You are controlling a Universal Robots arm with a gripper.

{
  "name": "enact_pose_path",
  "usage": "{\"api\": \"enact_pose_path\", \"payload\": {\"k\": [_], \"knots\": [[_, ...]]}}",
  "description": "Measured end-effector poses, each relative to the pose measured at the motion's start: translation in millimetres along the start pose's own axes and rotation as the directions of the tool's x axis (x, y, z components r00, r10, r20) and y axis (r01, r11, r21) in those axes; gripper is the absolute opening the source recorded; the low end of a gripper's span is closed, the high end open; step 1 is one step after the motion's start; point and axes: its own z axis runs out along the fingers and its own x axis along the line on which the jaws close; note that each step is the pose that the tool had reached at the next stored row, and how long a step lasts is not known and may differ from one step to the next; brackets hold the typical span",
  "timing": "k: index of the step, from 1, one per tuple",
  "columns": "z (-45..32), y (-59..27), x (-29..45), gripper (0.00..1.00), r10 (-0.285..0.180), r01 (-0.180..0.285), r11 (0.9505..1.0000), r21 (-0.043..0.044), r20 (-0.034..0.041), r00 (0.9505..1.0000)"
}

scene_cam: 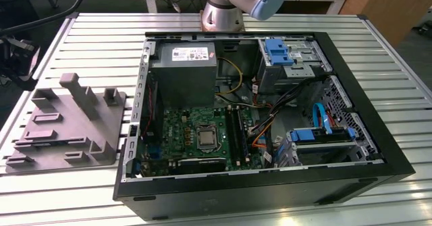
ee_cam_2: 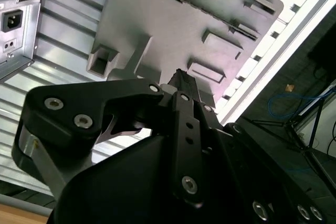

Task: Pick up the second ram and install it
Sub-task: 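Reach for the second ram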

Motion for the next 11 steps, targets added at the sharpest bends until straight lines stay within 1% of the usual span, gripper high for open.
{"api": "enact_pose_path", "payload": {"k": [5,11], "knots": [[6.0,-8.8,-0.4,0.1,0.0,0.0,1.0,0.0,0.0,1.0],[13.7,-15.3,-0.6,0.1,0.0,0.0,1.0,-0.0001,0.0,1.0]]}}
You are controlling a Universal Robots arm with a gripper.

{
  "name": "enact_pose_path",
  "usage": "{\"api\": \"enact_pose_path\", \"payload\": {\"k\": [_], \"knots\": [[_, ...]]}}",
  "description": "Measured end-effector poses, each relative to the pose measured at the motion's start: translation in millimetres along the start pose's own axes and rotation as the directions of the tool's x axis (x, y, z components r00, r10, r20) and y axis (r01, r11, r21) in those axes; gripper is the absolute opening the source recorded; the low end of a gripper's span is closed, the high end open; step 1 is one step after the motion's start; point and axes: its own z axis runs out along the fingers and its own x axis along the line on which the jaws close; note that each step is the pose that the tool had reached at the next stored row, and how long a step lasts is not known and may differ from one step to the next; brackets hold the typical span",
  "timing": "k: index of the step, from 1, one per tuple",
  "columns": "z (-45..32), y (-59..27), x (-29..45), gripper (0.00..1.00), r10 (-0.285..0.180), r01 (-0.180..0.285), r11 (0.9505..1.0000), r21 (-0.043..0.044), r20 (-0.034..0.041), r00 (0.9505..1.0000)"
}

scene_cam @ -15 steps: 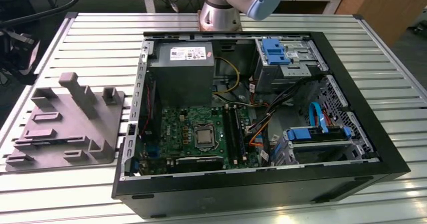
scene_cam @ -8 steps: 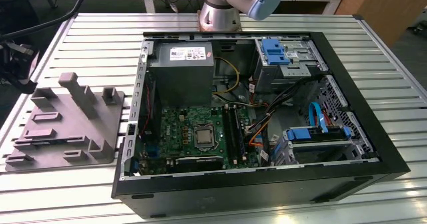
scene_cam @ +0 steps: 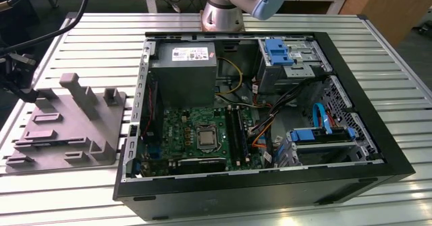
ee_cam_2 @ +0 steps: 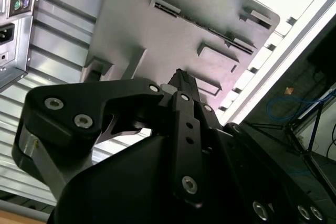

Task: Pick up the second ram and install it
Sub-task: 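Reach for the second ram, then pick up the second ram and move it above second insertion slot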

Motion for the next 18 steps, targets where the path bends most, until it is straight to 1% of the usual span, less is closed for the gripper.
{"api": "enact_pose_path", "payload": {"k": [4,15,16,18], "knots": [[1.1,-0.5,0.0,0.1,0.0,0.0,1.0,0.0001,0.0,1.0],[1.3,-0.5,0.0,0.1,-0.001,0.001,1.0,-0.0003,-0.0001,1.0],[1.4,-0.5,0.1,0.1,-0.004,0.004,1.0,-0.0004,-0.0002,1.0],[1.7,-0.5,0.0,0.1,-0.028,0.028,0.9996,-0.0012,-0.0013,0.9996]]}}
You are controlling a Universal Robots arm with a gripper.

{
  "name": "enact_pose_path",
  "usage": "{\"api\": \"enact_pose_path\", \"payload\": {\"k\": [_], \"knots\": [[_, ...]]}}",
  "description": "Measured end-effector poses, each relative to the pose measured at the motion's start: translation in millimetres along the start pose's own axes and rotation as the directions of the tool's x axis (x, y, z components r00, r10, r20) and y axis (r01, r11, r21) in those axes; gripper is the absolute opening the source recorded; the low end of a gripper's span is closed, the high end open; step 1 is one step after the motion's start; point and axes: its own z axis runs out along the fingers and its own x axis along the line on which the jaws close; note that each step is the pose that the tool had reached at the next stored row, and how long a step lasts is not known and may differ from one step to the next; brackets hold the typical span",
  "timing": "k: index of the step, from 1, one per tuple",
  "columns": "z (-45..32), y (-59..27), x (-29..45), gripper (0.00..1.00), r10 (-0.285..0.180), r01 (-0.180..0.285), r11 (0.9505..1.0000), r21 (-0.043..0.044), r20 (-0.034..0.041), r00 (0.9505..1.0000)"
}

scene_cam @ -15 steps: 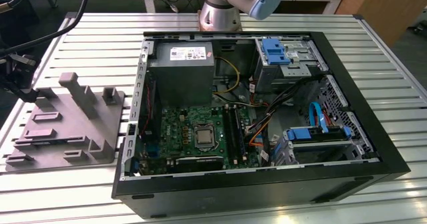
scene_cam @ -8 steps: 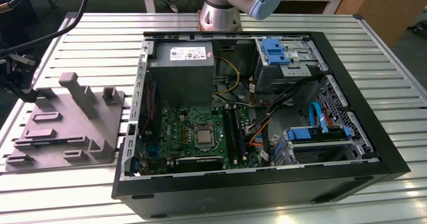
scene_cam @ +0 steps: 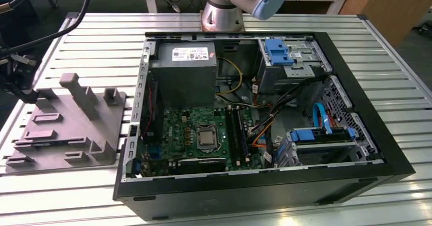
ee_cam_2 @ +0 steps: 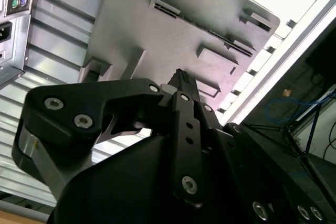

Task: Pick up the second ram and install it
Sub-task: 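Pick up the second ram and move it above second insertion slot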

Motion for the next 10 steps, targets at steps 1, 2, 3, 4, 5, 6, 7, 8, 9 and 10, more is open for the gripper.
{"api": "enact_pose_path", "payload": {"k": [1,2,3,4,5,6,7,8,9,10], "knots": [[0.3,0.0,0.0,0.1,-0.019,0.019,0.9998,-0.0007,-0.0008,0.9998],[0.7,0.0,0.0,0.1,-0.037,0.037,0.9993,-0.0014,-0.0016,0.9993],[1.0,0.0,0.1,0.1,-0.055,0.055,0.9985,-0.0021,-0.0024,0.9985],[1.3,-0.1,0.1,0.1,-0.073,0.073,0.9974,-0.0027,-0.0032,0.9974],[1.7,-0.1,0.1,0.1,-0.091,0.091,0.9959,-0.0034,-0.004,0.9959],[2.1,-0.1,0.1,0.1,-0.108,0.108,0.9941,-0.0041,-0.0048,0.9941],[2.4,-0.1,0.1,0.1,-0.126,0.126,0.992,-0.0048,-0.0056,0.992],[2.8,-0.1,0.1,0.1,-0.146,0.146,0.9893,-0.0056,-0.0063,0.9893],[3.2,-0.1,0.1,0.1,-0.163,0.163,0.9866,-0.0064,-0.007,0.9865],[3.5,-0.2,0.1,0.1,-0.181,0.181,0.9834,-0.0072,-0.0077,0.9834]]}}
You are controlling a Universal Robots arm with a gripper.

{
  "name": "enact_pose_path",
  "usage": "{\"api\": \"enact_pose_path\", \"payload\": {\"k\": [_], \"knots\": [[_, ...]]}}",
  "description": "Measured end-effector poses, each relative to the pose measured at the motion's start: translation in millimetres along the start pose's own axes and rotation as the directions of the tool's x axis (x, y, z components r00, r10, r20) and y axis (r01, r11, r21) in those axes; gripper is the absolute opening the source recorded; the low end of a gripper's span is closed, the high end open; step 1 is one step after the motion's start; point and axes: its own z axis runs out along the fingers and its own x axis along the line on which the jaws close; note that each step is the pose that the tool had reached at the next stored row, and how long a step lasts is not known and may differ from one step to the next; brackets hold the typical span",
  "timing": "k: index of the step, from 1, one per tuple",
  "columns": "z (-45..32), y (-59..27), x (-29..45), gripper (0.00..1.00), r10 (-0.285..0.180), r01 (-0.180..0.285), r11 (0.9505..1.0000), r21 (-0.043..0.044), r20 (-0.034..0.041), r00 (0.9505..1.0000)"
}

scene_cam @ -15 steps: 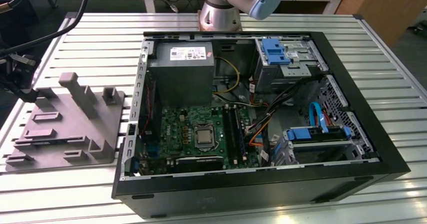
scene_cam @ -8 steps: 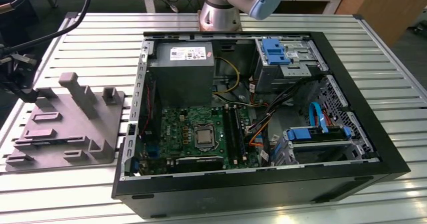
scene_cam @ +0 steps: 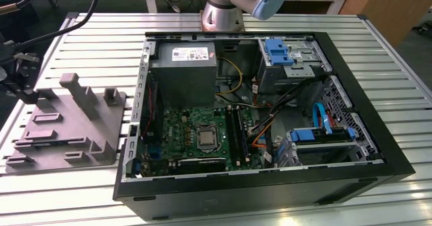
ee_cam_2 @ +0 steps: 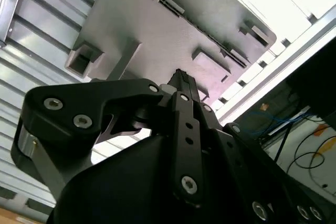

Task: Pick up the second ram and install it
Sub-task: 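Pick up the second ram and move it above second insertion slot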

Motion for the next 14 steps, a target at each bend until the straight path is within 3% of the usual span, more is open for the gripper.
{"api": "enact_pose_path", "payload": {"k": [3,7,11,14], "knots": [[1.1,0.0,0.0,0.1,-0.054,0.054,0.9986,-0.002,-0.0024,0.9986],[2.5,-0.1,0.1,0.1,-0.127,0.127,0.9919,-0.0049,-0.0056,0.9919],[4.0,-0.2,0.1,0.1,-0.198,0.198,0.9801,-0.008,-0.0083,0.9801],[5.1,-0.2,0.2,0.1,-0.251,0.251,0.968,-0.0104,-0.0103,0.968]]}}
